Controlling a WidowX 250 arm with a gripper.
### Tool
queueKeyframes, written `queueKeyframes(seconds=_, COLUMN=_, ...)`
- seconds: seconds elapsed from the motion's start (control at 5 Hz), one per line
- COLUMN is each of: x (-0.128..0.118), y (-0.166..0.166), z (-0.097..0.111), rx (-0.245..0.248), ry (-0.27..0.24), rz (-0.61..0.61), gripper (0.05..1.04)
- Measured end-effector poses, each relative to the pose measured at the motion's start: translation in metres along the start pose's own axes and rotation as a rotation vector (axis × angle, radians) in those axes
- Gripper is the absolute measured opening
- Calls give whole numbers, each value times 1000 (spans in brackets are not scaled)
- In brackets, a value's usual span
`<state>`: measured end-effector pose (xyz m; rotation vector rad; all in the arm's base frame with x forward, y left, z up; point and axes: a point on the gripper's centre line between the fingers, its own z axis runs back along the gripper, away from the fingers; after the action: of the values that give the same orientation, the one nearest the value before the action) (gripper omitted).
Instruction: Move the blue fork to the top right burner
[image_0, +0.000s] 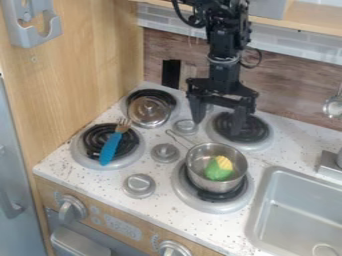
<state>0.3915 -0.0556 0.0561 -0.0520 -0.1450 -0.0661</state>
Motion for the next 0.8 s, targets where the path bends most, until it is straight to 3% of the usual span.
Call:
queueKeyframes(seconds=0.4, x=-22, y=17, z=-25, rx=19, ry=90, rz=67, gripper=1000)
queueKeyframes(seconds=0.8, x=-43, y=104, z=-6, rx=87, ry=44, rz=297, gripper=1000)
